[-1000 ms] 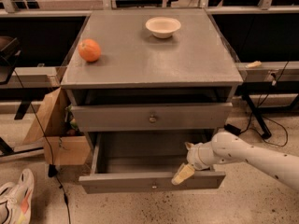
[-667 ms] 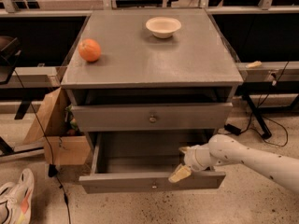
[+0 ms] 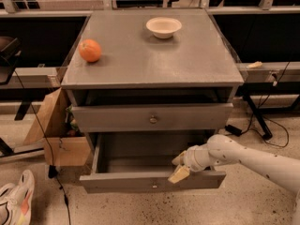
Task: Close middle drawer
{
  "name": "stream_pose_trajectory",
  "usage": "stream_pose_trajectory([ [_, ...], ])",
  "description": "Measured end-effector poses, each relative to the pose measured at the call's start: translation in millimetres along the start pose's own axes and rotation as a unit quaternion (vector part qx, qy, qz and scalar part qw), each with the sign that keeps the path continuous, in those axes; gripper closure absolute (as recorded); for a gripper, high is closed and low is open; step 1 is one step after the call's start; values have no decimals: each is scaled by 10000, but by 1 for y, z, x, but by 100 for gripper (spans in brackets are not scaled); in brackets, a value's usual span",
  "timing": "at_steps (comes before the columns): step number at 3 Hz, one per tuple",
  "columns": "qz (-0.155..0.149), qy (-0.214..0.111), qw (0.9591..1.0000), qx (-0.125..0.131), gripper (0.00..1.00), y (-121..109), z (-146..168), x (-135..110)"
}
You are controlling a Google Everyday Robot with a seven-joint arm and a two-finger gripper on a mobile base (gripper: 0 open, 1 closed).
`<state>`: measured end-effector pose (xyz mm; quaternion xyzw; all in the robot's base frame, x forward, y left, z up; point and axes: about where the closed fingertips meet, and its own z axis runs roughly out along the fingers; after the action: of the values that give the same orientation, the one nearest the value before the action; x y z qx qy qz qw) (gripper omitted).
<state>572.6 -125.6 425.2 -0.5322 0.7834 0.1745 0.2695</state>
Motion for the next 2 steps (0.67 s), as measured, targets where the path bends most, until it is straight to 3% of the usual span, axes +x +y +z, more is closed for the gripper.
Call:
stream_pose_trajectory([
  [1, 0, 0, 10000, 0, 89, 2, -1, 1],
  [2, 12, -15, 10000, 6, 100, 1, 1, 2],
])
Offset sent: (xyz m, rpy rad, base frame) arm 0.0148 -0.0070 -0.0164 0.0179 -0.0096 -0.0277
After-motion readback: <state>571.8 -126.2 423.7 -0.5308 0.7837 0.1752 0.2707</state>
